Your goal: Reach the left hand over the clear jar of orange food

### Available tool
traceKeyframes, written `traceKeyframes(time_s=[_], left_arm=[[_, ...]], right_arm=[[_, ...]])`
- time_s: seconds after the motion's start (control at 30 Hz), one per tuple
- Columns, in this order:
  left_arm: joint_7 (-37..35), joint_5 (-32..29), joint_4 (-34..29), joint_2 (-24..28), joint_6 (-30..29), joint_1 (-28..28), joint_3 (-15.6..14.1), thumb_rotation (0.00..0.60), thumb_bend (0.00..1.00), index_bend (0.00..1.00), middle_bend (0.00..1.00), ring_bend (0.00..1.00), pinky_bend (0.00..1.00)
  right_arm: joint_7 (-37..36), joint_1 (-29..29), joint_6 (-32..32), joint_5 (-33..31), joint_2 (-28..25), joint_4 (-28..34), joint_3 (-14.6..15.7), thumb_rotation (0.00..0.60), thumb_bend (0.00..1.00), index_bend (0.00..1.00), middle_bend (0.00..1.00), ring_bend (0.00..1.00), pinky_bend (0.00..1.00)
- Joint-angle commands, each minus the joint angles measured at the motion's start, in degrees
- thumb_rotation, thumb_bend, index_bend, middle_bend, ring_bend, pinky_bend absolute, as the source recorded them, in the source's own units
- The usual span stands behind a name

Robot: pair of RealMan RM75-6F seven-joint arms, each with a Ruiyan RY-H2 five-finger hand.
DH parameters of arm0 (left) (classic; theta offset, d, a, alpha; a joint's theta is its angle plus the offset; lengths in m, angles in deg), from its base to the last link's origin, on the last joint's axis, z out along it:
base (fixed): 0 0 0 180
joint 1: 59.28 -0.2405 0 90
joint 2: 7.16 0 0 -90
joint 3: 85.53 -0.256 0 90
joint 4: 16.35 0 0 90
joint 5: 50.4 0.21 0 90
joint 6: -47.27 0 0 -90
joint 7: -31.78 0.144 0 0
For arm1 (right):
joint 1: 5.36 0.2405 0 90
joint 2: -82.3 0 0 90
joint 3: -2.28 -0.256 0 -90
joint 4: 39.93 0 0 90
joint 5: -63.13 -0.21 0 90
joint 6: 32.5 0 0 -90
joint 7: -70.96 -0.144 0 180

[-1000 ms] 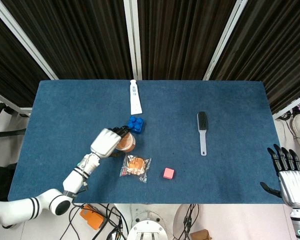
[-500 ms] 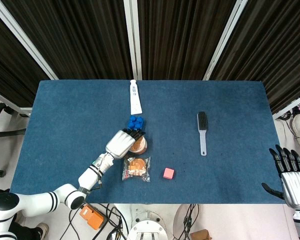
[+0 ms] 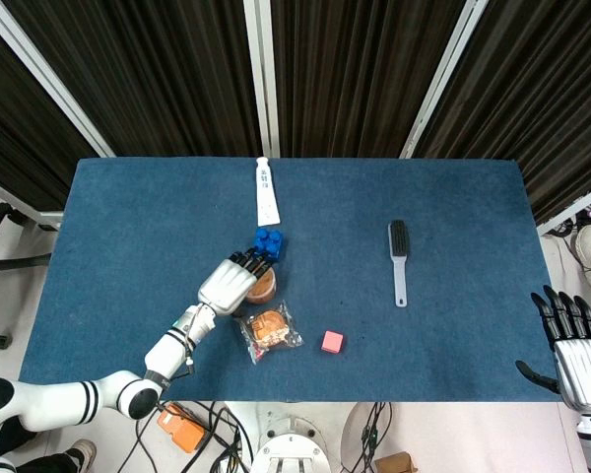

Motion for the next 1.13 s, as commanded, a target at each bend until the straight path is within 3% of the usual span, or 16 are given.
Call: traceKeyframes(time_s=[0.03, 0.23, 0.37, 0.43, 0.53, 0.6, 0.73, 0.83, 0.97, 1.13], left_arm=[[1.56, -1.94, -2.64, 1.59, -0.79, 0.10, -0.20, 0.556, 0.00, 0.00, 0.03, 0.00, 0.22], [1.08, 0.02, -7.43, 5.06, -3.81, -0.46, -0.68, 0.515, 0.00, 0.00, 0.01, 0.00, 0.20], [2.78, 4.98, -13.85, 11.29, -10.70, -3.42, -2.23, 0.509, 0.00, 0.00, 0.00, 0.00, 0.18], [4.80, 7.49, -16.95, 14.86, -15.33, -6.00, -3.75, 0.520, 0.00, 0.00, 0.00, 0.00, 0.18], [9.71, 11.73, -20.58, 19.89, -25.16, -12.83, -8.54, 0.544, 0.00, 0.00, 0.00, 0.00, 0.17], [8.77, 12.99, -21.34, 21.68, -29.85, -17.08, -11.12, 0.551, 0.00, 0.00, 0.00, 0.00, 0.16], [0.51, 14.63, -16.83, 22.13, -39.30, -26.10, -14.49, 0.592, 0.01, 0.00, 0.00, 0.00, 0.15], [-7.35, 14.07, -9.01, 19.31, -44.90, -32.53, -15.31, 0.600, 0.03, 0.00, 0.00, 0.00, 0.15], [-19.87, 15.47, -0.85, 16.73, -47.22, -36.39, -15.03, 0.600, 0.04, 0.00, 0.00, 0.00, 0.15], [-23.81, 18.95, 1.78, 17.41, -47.58, -37.12, -14.72, 0.600, 0.05, 0.00, 0.00, 0.00, 0.14]], right_arm=[[0.24, 0.01, -0.06, -0.04, 0.07, 0.03, -0.02, 0.600, 0.21, 0.00, 0.00, 0.00, 0.00], [0.68, 0.05, -0.24, -0.09, 0.22, 0.12, -0.04, 0.600, 0.21, 0.00, 0.00, 0.00, 0.00], [0.99, 0.02, -0.19, 0.14, 0.36, 0.01, 0.05, 0.600, 0.21, 0.00, 0.00, 0.00, 0.00], [1.18, 0.06, -0.26, 0.24, 0.44, 0.03, 0.10, 0.600, 0.21, 0.00, 0.00, 0.00, 0.00], [2.11, 0.21, -0.72, 0.43, 0.68, 0.04, 0.26, 0.600, 0.21, 0.00, 0.00, 0.00, 0.00], [2.64, 0.34, -1.08, 0.56, 0.83, 0.14, 0.41, 0.600, 0.21, 0.00, 0.00, 0.00, 0.00], [4.50, 0.47, -1.73, 0.45, 1.49, 0.42, 0.53, 0.600, 0.21, 0.00, 0.00, 0.00, 0.00], [5.88, 0.53, -2.25, 0.24, 1.93, 0.61, 0.64, 0.600, 0.21, 0.00, 0.00, 0.00, 0.00], [6.71, 0.61, -2.45, 0.14, 2.29, 0.69, 0.60, 0.600, 0.21, 0.00, 0.00, 0.00, 0.00], [6.69, 0.77, -2.87, 0.58, 2.31, 0.62, 0.98, 0.600, 0.21, 0.00, 0.00, 0.00, 0.00]])
